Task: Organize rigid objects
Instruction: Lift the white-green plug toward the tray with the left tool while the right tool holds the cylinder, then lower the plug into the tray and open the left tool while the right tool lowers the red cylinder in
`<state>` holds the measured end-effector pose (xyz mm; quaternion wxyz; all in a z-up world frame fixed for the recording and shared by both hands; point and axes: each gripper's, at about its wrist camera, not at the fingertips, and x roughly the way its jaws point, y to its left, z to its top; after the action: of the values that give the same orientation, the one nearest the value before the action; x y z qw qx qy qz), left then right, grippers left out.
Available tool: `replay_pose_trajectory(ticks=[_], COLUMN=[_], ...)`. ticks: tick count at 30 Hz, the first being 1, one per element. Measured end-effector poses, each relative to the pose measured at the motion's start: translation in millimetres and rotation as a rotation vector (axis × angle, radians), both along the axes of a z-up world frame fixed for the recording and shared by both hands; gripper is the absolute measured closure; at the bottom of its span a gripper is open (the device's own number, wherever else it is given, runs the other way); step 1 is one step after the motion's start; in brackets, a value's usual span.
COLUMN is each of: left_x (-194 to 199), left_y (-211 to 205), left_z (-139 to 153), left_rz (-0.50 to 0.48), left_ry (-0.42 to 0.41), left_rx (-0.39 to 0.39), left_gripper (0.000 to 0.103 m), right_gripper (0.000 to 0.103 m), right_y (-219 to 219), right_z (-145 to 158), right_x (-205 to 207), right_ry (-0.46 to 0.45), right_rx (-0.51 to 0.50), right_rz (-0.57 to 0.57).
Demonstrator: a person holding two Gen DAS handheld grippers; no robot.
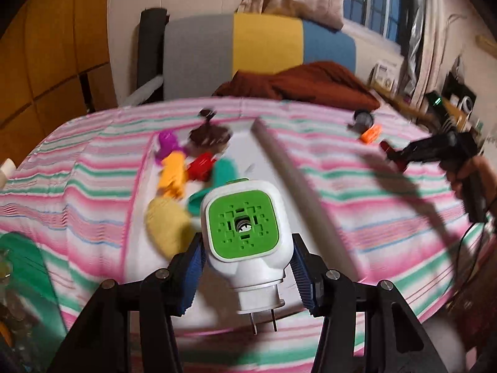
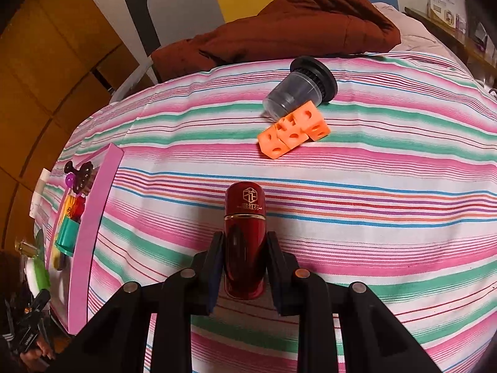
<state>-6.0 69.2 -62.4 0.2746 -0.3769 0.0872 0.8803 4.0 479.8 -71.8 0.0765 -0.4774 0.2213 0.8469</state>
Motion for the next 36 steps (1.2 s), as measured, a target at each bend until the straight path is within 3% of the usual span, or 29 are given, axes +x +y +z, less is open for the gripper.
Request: replay_pose_trajectory(ticks=[6, 17, 23, 26, 31, 36], left_x=[-12, -18, -28, -20, -4, 4], left_y=[-20, -29, -48, -44, -54, -61], left_z=[-10, -18, -16, -15, -5, 7], left_rz=[0.024, 0.035, 0.115, 0.135, 0.192, 0.243], left_ry=[-0.053, -0.026, -0.089, -0.058, -0.015, 0.058], left_rx=[0.003, -0.144, -0.057, -0.071, 0.050, 0.078], left_gripper=[0.049, 0.050, 0.050, 0.047, 0.027, 0.023], right_gripper=[0.078, 0.078, 0.078, 0.078, 0.078, 0.078], right_y=[-1, 0, -1, -1, -7, -23], right_z=[3, 4, 5, 8, 15, 23], right_x=[1, 2, 1, 2, 3, 3], right_ry=[0.012, 0.016, 0.022, 0.032, 0.064, 0.105], right_rx=[0.016, 0.019, 0.024, 0.025, 0.026, 0.010], right_rz=[-0.003, -0.010, -0.010, -0.008, 0.008, 0.045])
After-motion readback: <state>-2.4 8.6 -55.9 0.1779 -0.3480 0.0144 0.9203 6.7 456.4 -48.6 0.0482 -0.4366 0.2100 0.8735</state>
